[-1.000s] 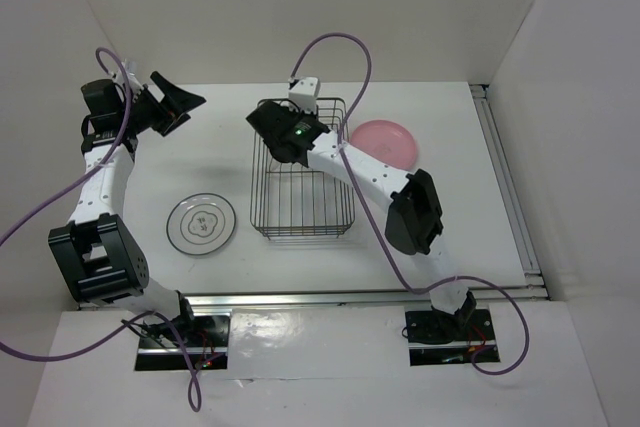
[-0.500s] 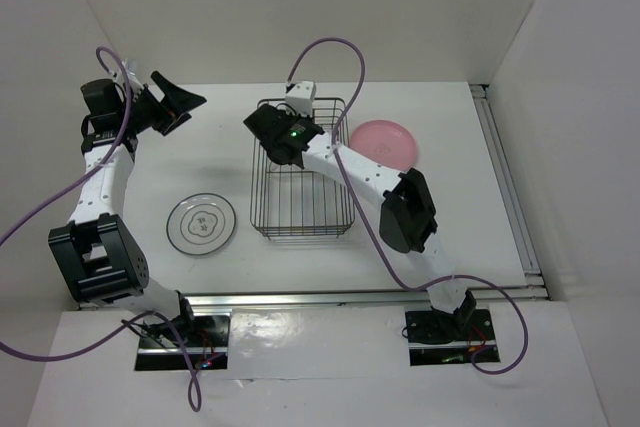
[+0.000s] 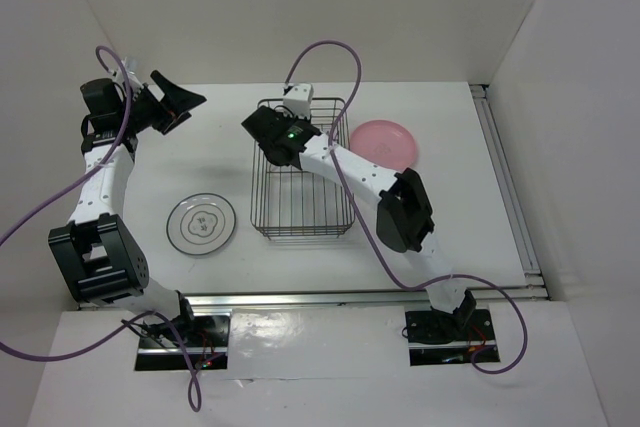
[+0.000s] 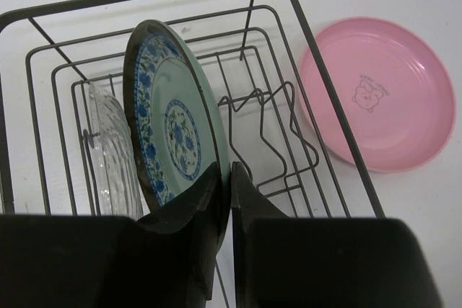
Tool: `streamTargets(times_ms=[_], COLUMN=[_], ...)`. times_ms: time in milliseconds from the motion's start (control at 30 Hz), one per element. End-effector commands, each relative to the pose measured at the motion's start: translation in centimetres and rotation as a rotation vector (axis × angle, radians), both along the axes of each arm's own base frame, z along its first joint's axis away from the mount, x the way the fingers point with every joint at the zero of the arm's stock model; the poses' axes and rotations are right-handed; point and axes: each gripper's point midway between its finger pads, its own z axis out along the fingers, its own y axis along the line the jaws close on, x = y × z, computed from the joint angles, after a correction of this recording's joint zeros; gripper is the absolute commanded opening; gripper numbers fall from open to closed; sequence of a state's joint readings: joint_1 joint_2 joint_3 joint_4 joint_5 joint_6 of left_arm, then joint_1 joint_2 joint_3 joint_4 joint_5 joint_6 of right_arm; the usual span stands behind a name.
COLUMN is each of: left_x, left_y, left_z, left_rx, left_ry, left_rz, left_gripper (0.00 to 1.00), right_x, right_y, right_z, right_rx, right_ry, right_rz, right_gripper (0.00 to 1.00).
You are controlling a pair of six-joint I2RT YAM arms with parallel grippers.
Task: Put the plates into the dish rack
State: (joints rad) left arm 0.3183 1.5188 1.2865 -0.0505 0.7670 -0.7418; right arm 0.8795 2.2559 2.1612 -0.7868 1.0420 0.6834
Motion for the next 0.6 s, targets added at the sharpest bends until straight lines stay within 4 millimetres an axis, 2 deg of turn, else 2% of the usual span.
streamTargets(times_ms=[0, 167, 200, 400, 433, 567], left_x=[-0.3, -0.4, -0.4, -0.4, -0.4, -0.4], left_y=[-0.3, -0.4, -0.4, -0.5, -0.5, -0.5], left_z=[2.2, 2.2, 2.2, 2.4, 2.4, 2.4], left_rx=[0.004, 0.001, 0.001, 0.001, 0.001, 0.001], left_ry=[-0.071, -0.072, -0.072, -0.081, -0.081, -0.081], left_rz=[-0.022, -0.031, -0.031, -0.04, -0.04, -0.04], left_gripper=[1.0, 1.0, 1.0, 1.0, 1.0, 1.0], right_x=[0.5, 0.6, 0.7, 0.8, 0.8, 0.8], right_y=[0.2, 0.5, 0.7, 1.2, 1.2, 2.0], right_z=[1.5, 1.2, 1.2, 1.4, 2.0, 1.8], right_rx=[0.022, 0.019, 0.031, 0.048, 0.063, 0.092], right_ry=[-0.054, -0.045, -0.045, -0.041, -0.054, -0.039], right_rz=[-0.026, -0.015, -0.008, 0.009, 0.009, 0.046], right_gripper=[0.17, 0.2, 0.24, 0.32, 0.32, 0.35])
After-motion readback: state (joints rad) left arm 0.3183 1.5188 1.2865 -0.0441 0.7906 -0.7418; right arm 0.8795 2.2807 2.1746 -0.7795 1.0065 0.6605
